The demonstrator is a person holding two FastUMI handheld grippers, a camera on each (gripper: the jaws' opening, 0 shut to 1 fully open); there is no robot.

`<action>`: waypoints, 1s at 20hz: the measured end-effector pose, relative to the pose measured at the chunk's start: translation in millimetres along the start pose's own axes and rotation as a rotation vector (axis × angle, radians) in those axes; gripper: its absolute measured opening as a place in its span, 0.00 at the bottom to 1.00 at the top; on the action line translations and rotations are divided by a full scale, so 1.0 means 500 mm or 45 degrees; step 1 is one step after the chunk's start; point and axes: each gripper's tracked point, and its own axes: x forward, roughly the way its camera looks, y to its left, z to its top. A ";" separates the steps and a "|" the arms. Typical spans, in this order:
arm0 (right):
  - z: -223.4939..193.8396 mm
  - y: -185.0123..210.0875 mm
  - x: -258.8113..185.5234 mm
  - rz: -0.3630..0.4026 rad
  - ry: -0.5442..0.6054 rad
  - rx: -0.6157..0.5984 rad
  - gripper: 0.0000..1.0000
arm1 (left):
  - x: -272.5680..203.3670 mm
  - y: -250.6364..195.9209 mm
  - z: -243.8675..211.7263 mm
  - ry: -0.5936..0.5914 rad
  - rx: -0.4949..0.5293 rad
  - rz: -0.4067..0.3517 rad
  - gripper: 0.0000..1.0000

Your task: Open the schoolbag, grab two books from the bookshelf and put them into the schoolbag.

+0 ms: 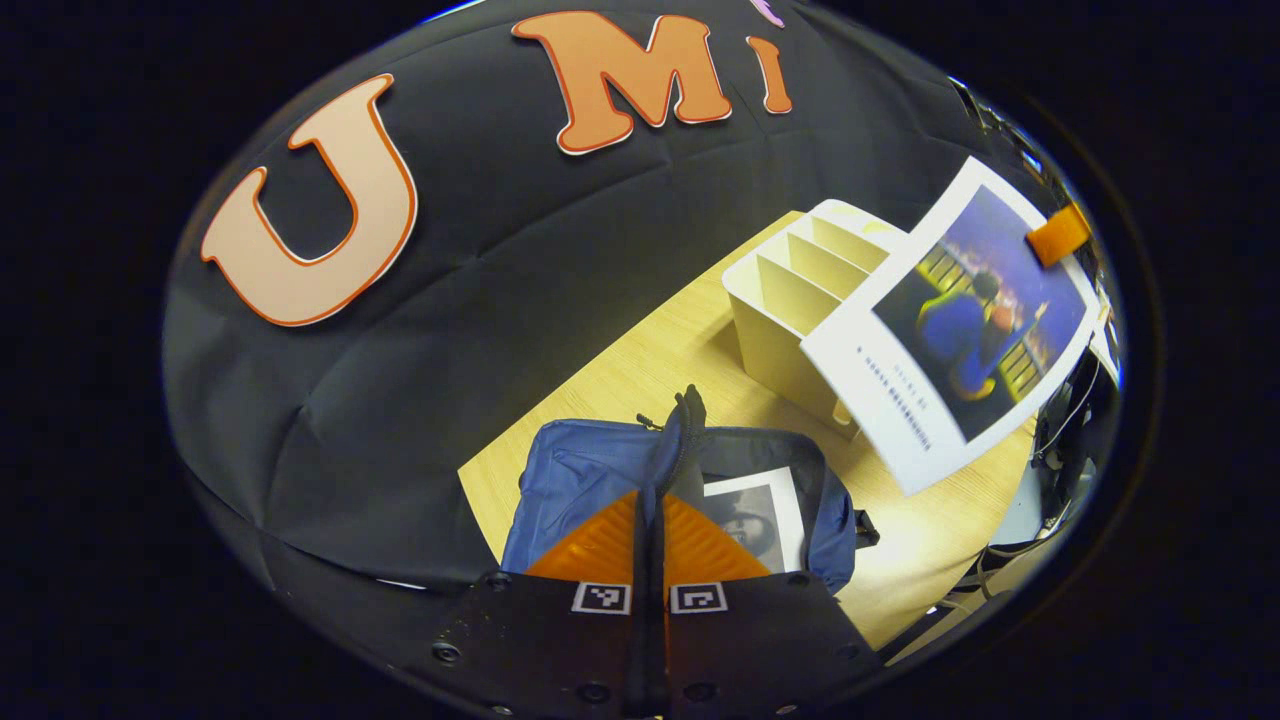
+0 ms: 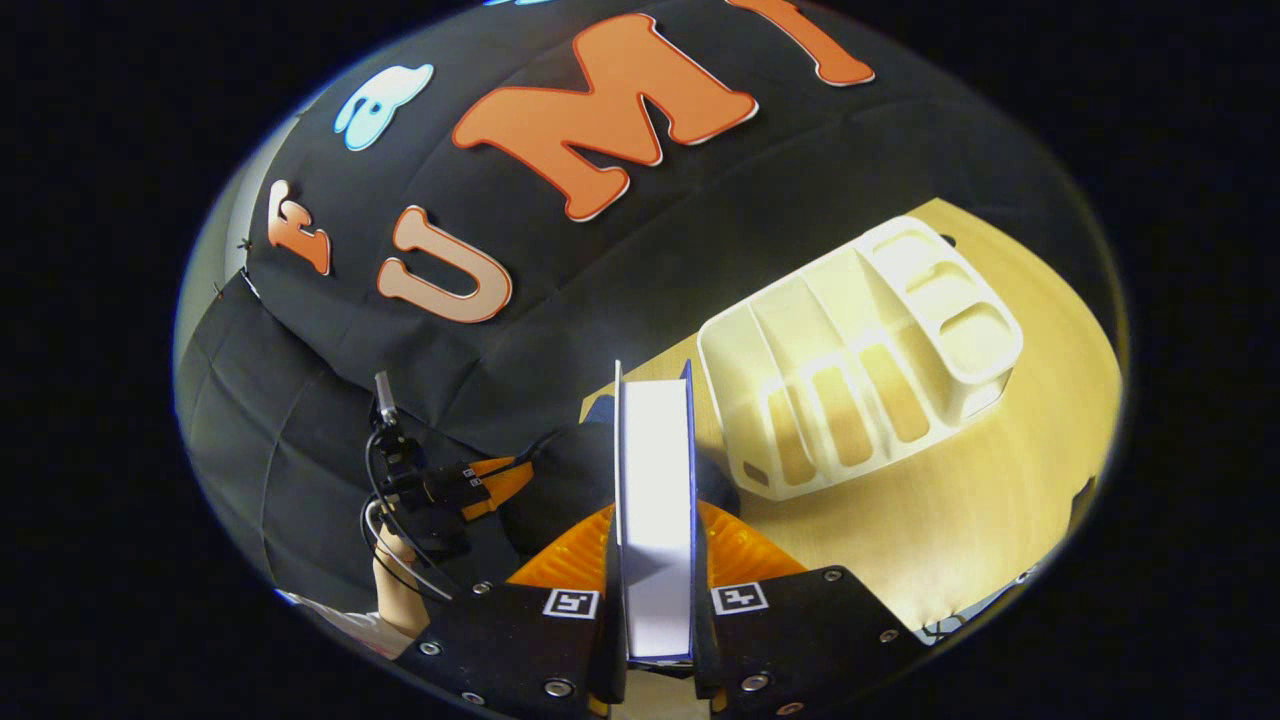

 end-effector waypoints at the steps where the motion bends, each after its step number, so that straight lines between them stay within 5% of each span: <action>1: -0.014 0.000 0.027 0.022 0.009 0.032 0.26 | -0.001 0.002 0.001 -0.001 0.001 0.006 0.00; 8: -0.111 0.014 0.205 0.130 0.072 0.203 0.26 | -0.009 0.010 0.012 -0.025 -0.003 0.056 0.00; 20: -0.196 0.085 0.436 0.100 0.072 0.270 0.26 | -0.044 0.014 0.049 -0.092 0.027 0.092 0.00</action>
